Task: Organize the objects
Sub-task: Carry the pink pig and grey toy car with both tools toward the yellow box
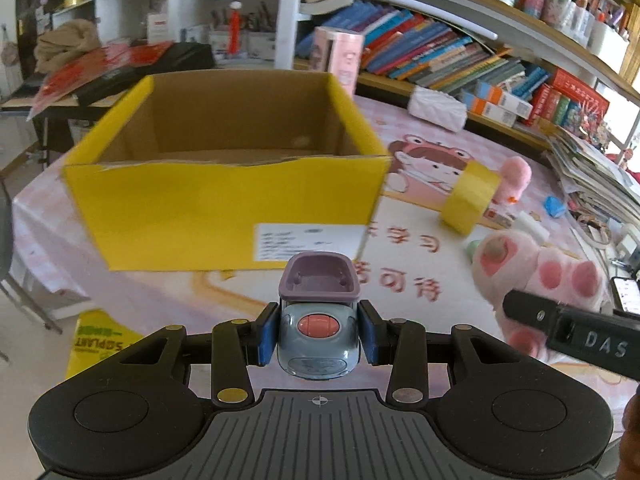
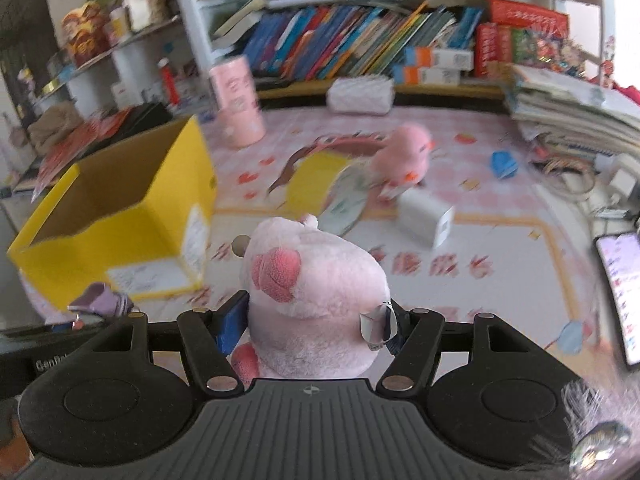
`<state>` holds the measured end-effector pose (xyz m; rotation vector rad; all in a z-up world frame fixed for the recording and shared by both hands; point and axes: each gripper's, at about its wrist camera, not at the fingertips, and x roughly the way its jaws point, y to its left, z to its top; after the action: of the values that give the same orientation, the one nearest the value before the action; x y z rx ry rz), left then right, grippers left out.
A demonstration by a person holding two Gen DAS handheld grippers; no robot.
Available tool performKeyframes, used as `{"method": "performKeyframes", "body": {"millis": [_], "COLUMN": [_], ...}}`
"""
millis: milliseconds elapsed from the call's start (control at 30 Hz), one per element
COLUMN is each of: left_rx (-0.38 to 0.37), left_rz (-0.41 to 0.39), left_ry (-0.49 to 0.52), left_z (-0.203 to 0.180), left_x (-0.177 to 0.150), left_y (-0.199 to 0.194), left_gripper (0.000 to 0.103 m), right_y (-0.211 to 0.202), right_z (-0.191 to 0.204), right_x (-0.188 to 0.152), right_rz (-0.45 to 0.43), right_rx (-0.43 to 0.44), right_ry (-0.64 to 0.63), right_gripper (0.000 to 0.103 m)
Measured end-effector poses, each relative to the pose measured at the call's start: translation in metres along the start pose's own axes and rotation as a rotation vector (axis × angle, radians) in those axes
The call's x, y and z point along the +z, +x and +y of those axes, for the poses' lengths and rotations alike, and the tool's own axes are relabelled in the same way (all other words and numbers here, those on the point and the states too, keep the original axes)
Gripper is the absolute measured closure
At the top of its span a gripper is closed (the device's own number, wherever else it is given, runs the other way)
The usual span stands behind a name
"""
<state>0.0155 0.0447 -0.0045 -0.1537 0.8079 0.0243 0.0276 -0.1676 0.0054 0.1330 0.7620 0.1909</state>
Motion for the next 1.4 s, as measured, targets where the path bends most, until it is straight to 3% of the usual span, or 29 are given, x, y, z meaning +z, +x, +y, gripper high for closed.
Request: {"method": "performKeyframes", "body": {"millis": [633,1033,1400], "left_rx": [0.072,0.07,0.058], "left_rz": [-0.079,-0.118,-0.245], "left_ry": [-0.074,-0.078,-0.04], "left_z": [0.087,0.102,0.103], "left_x": [-0.026,-0.031,-0.022], "left_y": [-0.059,-0.075,-0.098], "left_gripper": [0.064,0.064,0.064], "right_y": [-0.017,-0.024,-0.035], "right_z": [0.107,0.127,0.142], "right_x": [-0.041,-0.045,-0.037], "right_rz": [0.034,0.029,-0.046], "right_rx": [0.111,0.113,0.135], "right_ry": [-0.112,-0.134,-0.169], "right_gripper": [0.039,0.039,0.039]}}
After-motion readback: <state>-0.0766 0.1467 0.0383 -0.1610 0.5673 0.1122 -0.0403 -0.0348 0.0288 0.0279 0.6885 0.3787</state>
